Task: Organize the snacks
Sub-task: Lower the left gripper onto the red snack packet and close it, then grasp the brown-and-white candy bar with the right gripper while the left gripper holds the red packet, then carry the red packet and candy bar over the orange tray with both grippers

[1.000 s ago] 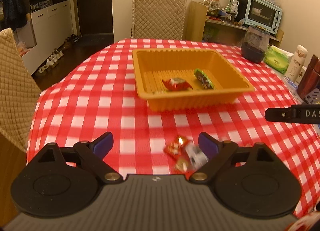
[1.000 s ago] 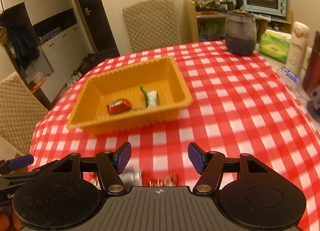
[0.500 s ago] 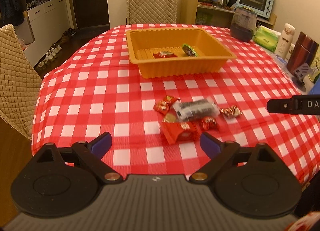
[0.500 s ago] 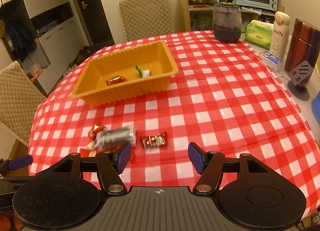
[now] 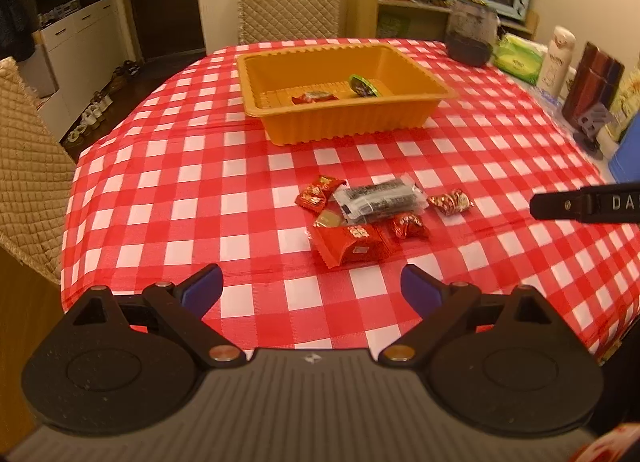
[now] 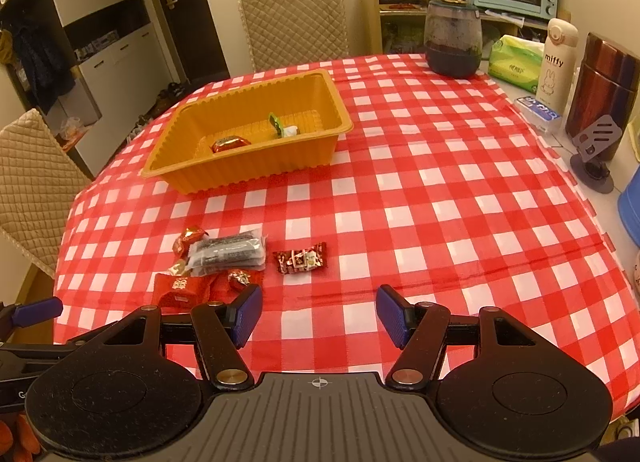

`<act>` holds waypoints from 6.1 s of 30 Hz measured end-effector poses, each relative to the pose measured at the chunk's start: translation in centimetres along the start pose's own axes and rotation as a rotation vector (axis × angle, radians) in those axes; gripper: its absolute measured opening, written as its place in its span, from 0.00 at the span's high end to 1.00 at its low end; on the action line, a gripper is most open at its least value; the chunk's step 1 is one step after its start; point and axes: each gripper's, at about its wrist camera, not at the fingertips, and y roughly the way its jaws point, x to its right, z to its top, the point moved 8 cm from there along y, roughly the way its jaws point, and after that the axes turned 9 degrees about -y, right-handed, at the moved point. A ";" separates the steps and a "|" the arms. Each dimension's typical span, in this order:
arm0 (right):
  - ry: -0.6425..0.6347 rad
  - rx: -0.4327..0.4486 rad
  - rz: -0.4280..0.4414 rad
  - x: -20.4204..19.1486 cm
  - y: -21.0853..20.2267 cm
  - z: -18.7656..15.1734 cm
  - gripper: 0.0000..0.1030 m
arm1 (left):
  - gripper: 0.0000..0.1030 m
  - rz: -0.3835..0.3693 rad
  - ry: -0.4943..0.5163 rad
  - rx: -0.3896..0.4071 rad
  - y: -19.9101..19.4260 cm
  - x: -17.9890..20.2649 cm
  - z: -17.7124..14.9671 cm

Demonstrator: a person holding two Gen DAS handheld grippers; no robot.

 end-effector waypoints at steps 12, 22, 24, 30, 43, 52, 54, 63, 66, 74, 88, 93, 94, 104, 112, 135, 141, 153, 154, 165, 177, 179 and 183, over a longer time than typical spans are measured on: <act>-0.005 -0.062 -0.017 1.2 3.7 -1.5 0.39 | 0.10 -0.055 0.357 0.001 5.4 2.5 0.1; -0.001 -0.076 -0.043 1.9 5.7 -1.6 0.39 | 0.20 -0.130 0.583 -0.018 9.3 4.6 0.6; -0.001 -0.079 -0.045 2.0 5.9 -1.6 0.39 | 0.30 -0.139 0.584 -0.039 9.7 4.7 0.5; 0.005 -0.085 -0.041 2.0 6.5 -1.7 0.39 | 0.55 -0.153 0.500 -0.083 9.3 4.5 -0.1; 0.013 -0.088 -0.028 1.9 6.7 -2.0 0.39 | 0.55 -0.176 0.302 -0.104 8.3 4.7 -0.5; 0.019 -0.087 -0.023 1.9 6.9 -2.0 0.39 | 0.72 -0.158 0.302 -0.108 8.9 4.7 -0.2; 0.014 -0.088 -0.018 1.7 6.9 -2.0 0.39 | 0.78 -0.147 0.292 -0.109 8.8 4.4 -0.2; -0.028 -0.077 0.030 0.0 7.5 -1.8 0.39 | 0.79 -0.119 0.163 -0.081 6.9 2.8 0.3; -0.051 -0.064 0.033 -0.3 8.1 -1.2 0.39 | 0.79 -0.112 0.126 -0.086 6.6 2.4 0.3; -0.108 -0.029 0.043 -1.0 10.2 0.9 0.39 | 0.79 -0.104 0.098 -0.086 6.7 2.1 0.3; -0.188 0.000 0.017 -1.9 12.8 0.5 0.54 | 0.79 -0.114 0.085 -0.091 7.0 2.3 0.3; -0.199 0.009 0.011 -2.0 12.6 0.8 0.65 | 0.79 -0.109 0.087 -0.096 7.1 2.3 0.2; -0.196 0.007 0.012 -2.0 12.5 0.8 0.65 | 0.79 -0.108 0.086 -0.095 7.1 2.3 0.2; -0.168 0.004 0.001 -1.8 10.4 1.0 0.66 | 0.79 -0.090 0.060 -0.072 6.3 2.2 1.3; -0.166 0.008 -0.002 -2.2 8.6 1.2 0.66 | 0.79 -0.087 0.033 -0.051 5.2 2.2 2.3; -0.165 0.051 0.000 -2.3 6.5 4.4 0.66 | 0.79 -0.074 0.033 0.029 4.3 2.3 8.0; -0.168 0.079 0.008 -2.1 6.9 7.6 0.66 | 0.79 -0.076 0.038 0.051 5.3 2.3 11.0; -0.183 0.109 0.024 -1.8 9.7 14.9 0.66 | 0.79 -0.087 0.047 0.082 8.5 2.3 17.4; -0.184 0.108 0.025 -1.8 10.1 15.4 0.66 | 0.79 -0.087 0.046 0.083 8.8 2.3 17.8; -0.168 0.076 0.050 -2.1 14.4 18.6 0.66 | 0.79 -0.070 0.028 0.060 12.6 1.2 20.2; -0.126 0.039 0.054 -1.1 17.1 18.5 0.66 | 0.75 -0.066 0.045 0.040 15.5 1.1 20.0; -0.123 0.035 0.054 -0.9 17.3 18.3 0.66 | 0.62 -0.054 0.049 0.045 15.6 1.0 20.0; -0.114 0.029 0.056 -0.7 17.4 18.1 0.66 | 0.62 -0.054 0.042 0.054 15.1 0.4 19.8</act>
